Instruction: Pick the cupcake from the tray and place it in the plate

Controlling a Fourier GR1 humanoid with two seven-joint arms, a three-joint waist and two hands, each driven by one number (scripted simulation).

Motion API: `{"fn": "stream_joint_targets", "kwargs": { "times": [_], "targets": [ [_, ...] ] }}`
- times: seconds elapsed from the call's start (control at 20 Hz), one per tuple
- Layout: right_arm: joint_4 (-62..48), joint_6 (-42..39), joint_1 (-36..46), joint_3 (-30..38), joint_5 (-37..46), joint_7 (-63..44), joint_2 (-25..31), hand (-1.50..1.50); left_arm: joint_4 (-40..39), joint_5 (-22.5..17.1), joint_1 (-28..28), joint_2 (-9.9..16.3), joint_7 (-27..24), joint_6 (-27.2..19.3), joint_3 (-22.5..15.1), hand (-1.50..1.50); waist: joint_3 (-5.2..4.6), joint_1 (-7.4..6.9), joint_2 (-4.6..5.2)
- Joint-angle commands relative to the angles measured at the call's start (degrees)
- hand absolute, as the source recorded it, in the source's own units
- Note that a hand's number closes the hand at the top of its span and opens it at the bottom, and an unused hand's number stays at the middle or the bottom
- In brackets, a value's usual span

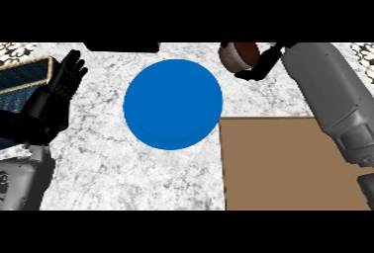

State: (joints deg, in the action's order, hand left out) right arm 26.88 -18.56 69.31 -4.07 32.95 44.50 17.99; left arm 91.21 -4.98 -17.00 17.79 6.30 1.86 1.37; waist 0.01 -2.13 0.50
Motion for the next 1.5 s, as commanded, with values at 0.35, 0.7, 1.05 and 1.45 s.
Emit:
{"fn": "stream_joint_targets", "kwargs": {
  "times": [0.35,0.7,1.05,1.45],
  "targets": [
    [-4.55,1.79,5.34,-1.33,1.70,-8.02,-14.95,1.50,-2.49,-0.27,-2.80,0.85,0.18,1.40,2.56,0.00,-0.04,0.63,0.04],
    [-6.67,12.44,1.70,-9.47,1.09,-10.52,-17.90,1.50,0.41,0.55,-3.42,-0.66,4.04,0.84,0.75,0.00,-0.02,-0.89,0.15],
    [-8.47,12.21,1.49,-14.94,-7.37,-19.08,-17.97,-1.50,-1.47,2.02,-3.65,-2.96,-0.32,1.23,-1.35,0.00,-0.05,-3.79,0.74],
    [-4.04,6.22,-1.15,-19.20,-19.32,-17.72,-17.99,-1.50,-4.03,2.38,-5.04,-3.03,-1.65,2.16,-1.21,0.00,-0.05,-4.80,1.02]
  ]
}}
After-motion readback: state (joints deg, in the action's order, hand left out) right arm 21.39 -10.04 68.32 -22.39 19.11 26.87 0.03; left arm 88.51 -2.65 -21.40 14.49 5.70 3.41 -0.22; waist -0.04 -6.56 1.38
